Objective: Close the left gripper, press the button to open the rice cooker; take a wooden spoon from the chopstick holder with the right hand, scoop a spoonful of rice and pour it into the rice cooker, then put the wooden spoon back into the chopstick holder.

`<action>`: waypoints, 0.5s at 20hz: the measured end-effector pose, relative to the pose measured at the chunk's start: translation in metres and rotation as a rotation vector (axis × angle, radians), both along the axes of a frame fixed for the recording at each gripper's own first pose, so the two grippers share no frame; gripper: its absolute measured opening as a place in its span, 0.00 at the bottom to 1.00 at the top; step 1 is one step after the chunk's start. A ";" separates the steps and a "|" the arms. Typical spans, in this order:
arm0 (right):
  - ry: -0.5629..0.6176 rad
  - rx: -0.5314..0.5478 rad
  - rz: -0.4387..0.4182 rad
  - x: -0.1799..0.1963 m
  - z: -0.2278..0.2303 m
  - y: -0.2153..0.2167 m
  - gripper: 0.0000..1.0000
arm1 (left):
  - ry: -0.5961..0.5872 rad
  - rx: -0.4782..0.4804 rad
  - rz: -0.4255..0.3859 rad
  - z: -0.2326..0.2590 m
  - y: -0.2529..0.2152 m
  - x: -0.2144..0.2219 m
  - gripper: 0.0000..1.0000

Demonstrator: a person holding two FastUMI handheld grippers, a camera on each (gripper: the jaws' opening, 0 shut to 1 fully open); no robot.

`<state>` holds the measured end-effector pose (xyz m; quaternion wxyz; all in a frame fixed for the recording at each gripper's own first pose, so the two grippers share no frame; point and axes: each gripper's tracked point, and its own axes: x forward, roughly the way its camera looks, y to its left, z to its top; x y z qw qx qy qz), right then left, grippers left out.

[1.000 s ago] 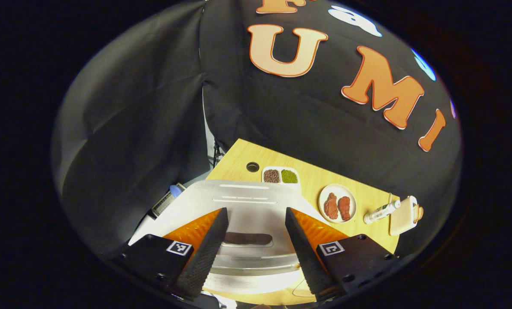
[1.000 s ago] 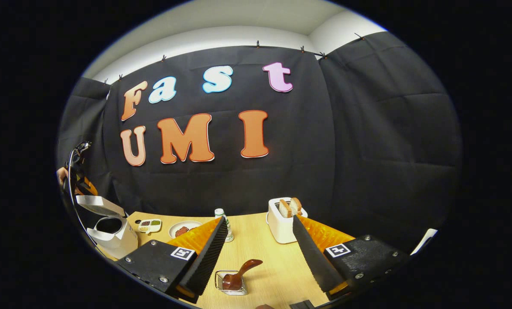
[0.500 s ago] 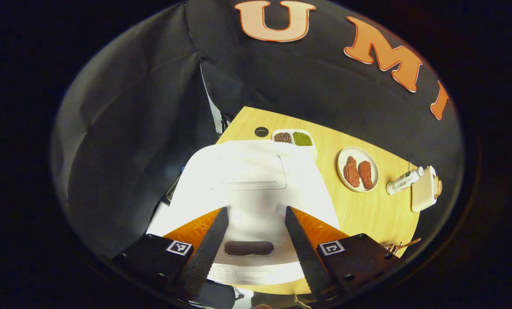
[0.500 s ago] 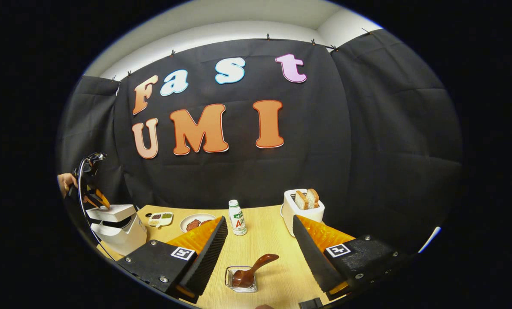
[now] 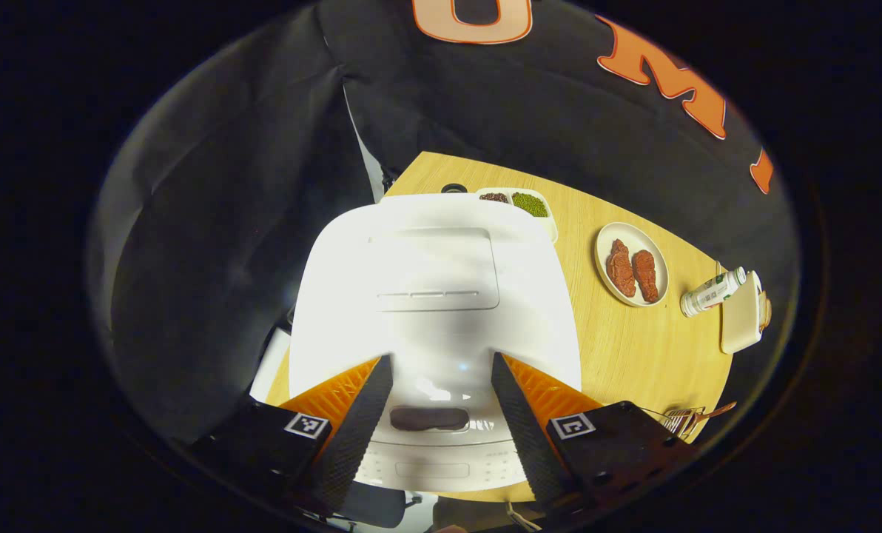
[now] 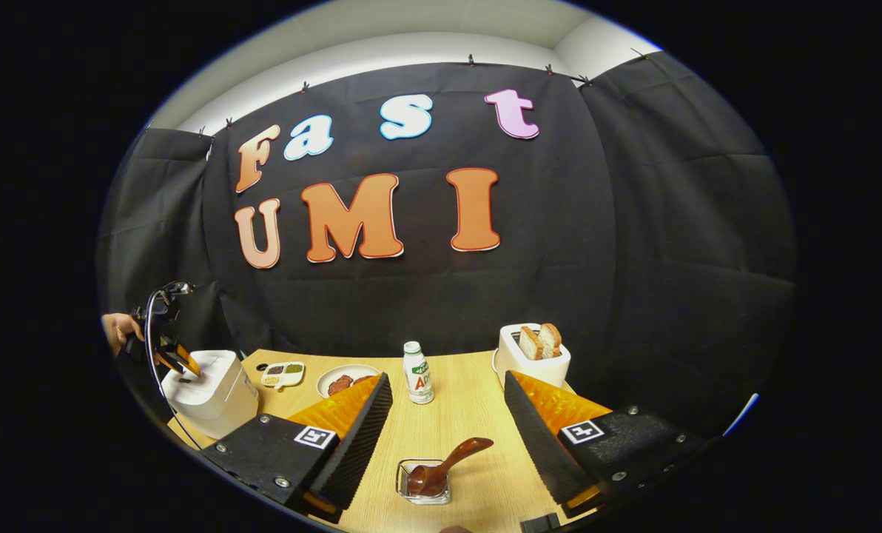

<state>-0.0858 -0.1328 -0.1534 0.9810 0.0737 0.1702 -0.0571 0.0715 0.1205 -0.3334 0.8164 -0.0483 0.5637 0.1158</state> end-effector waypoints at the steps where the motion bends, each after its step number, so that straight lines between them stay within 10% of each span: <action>1: -0.005 -0.007 0.010 0.003 0.003 0.003 0.95 | -0.009 -0.010 -0.001 0.001 -0.003 -0.002 0.95; 10: -0.106 -0.101 0.096 0.049 0.048 0.044 0.95 | -0.466 0.133 -0.196 0.131 -0.034 0.001 0.95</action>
